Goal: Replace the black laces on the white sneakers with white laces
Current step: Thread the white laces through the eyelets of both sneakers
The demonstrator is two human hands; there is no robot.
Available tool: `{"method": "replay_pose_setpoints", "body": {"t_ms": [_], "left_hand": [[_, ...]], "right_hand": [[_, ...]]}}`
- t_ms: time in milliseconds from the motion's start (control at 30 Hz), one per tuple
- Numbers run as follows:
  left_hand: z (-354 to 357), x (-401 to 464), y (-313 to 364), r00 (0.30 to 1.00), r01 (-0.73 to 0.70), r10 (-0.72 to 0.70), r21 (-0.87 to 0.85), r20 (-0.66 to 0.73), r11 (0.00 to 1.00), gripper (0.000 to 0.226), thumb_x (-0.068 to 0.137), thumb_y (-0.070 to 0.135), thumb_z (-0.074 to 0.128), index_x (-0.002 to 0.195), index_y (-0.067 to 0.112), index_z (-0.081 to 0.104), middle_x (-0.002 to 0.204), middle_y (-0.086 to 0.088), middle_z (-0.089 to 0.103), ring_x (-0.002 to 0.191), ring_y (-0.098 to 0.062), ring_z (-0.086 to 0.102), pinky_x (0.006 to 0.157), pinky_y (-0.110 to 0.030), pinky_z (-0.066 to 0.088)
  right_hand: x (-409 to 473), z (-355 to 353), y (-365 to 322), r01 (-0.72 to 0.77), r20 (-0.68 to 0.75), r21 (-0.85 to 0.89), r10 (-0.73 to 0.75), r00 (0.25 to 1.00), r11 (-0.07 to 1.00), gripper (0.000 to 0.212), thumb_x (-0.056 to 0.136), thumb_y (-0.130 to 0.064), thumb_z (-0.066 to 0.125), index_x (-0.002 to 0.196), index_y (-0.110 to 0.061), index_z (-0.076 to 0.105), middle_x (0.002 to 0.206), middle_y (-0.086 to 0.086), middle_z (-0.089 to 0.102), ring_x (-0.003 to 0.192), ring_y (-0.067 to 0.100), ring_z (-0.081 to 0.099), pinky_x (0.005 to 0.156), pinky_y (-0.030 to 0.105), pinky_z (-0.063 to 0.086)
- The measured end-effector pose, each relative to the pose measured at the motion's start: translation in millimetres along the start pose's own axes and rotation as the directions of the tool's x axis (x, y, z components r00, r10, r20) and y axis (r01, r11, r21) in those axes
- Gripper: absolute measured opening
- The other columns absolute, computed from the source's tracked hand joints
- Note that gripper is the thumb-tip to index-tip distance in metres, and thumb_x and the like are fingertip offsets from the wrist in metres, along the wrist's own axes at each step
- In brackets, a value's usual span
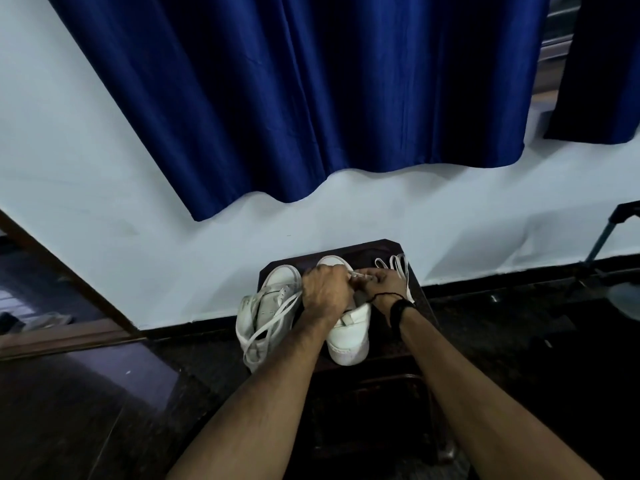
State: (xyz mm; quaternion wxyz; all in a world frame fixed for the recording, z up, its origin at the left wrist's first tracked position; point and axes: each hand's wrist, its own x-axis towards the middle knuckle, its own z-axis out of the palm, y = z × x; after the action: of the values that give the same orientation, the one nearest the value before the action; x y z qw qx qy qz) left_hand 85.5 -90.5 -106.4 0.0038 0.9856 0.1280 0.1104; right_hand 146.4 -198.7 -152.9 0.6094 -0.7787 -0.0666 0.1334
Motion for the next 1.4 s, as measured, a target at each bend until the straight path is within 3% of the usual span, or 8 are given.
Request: {"method": "replay_pose_setpoints", "body": {"t_ms": [267,433,967,1067,1167,1233,1300,1400], "left_hand": [[-3,-5,3,0.997,-0.041,0.048,0.104,-0.064,0.994,0.024,0.097,0.026,0.048,0.099,0.019,0.071,0.096,-0.009,0.071,0.097,-0.029,0.065,0.087,-0.037,0.043],[0,-5,3,0.998,-0.013,0.024,0.181,-0.058,0.983,0.029,0.098,0.031,0.041,0.101,0.025,0.07,0.098,-0.003,0.072,0.099,-0.024,0.064,0.087,-0.037,0.038],[4,-3,6,0.996,-0.02,0.037,0.211,-0.077,0.977,0.019,0.085,0.037,0.054,0.086,0.024,0.069,0.09,0.004,0.07,0.095,-0.018,0.062,0.082,-0.039,0.034],[5,-1,5,0.995,0.018,0.003,0.215,-0.097,0.977,0.017,0.078,0.039,0.061,0.078,0.024,0.07,0.083,0.005,0.07,0.088,-0.017,0.061,0.078,-0.038,0.035],[5,-2,5,0.994,0.038,-0.018,0.194,-0.107,0.98,0.023,0.075,0.043,0.062,0.08,0.022,0.071,0.088,0.005,0.07,0.091,-0.02,0.059,0.081,-0.039,0.036],[0,-6,5,0.995,0.036,-0.018,0.189,-0.093,0.981,0.028,0.077,0.042,0.059,0.093,0.022,0.07,0.101,0.003,0.068,0.103,-0.021,0.056,0.088,-0.041,0.034],[-5,-9,3,0.996,0.056,-0.043,0.192,-0.073,0.98,0.034,0.079,0.036,0.056,0.109,0.022,0.066,0.115,0.001,0.063,0.115,-0.022,0.05,0.095,-0.043,0.032],[-6,-9,2,0.989,0.138,-0.125,0.204,-0.074,0.969,0.044,0.078,0.033,0.059,0.12,0.021,0.059,0.121,-0.001,0.058,0.119,-0.023,0.047,0.104,-0.045,0.03]], "right_hand": [[-1,-9,-10,-0.245,0.21,0.24,0.196,0.958,0.939,0.073,0.079,-0.078,0.044,0.092,-0.015,0.077,0.095,0.007,0.075,0.091,0.023,0.07,0.086,0.037,0.055],[5,-12,-15,-0.172,0.187,0.338,0.113,0.976,0.925,0.007,0.086,-0.005,0.068,0.081,-0.001,0.071,0.1,0.022,0.069,0.091,0.03,0.066,0.091,0.038,0.052],[7,-14,-24,-0.032,-0.067,-0.162,0.022,0.998,0.986,0.024,0.096,-0.019,0.053,0.106,-0.005,0.07,0.113,0.018,0.067,0.112,0.033,0.059,0.083,0.026,0.043],[6,-28,-33,-0.049,-0.266,0.32,0.139,0.954,0.946,0.017,0.097,-0.016,0.052,0.087,-0.012,0.065,0.09,0.018,0.067,0.086,0.029,0.066,0.091,0.041,0.05],[8,-44,-37,0.022,-0.125,0.839,0.152,0.98,0.544,0.022,0.102,-0.01,0.044,0.079,-0.013,0.046,0.059,0.002,0.049,0.043,0.011,0.05,0.059,0.035,0.058],[7,-60,-42,0.096,-0.149,0.581,-0.011,0.989,0.808,0.021,0.101,-0.017,0.048,0.08,-0.014,0.048,0.061,0.001,0.051,0.048,0.009,0.049,0.054,0.029,0.05],[2,-74,-43,0.252,-0.036,-0.225,-0.267,0.963,0.941,0.014,0.096,-0.026,0.054,0.09,-0.013,0.057,0.084,0.008,0.065,0.073,0.02,0.061,0.068,0.029,0.044],[-7,-81,-46,0.307,0.254,-0.88,-0.186,0.949,0.362,0.037,0.09,-0.049,0.054,0.113,-0.021,0.06,0.118,0.009,0.064,0.106,0.03,0.061,0.084,0.035,0.046]]}}
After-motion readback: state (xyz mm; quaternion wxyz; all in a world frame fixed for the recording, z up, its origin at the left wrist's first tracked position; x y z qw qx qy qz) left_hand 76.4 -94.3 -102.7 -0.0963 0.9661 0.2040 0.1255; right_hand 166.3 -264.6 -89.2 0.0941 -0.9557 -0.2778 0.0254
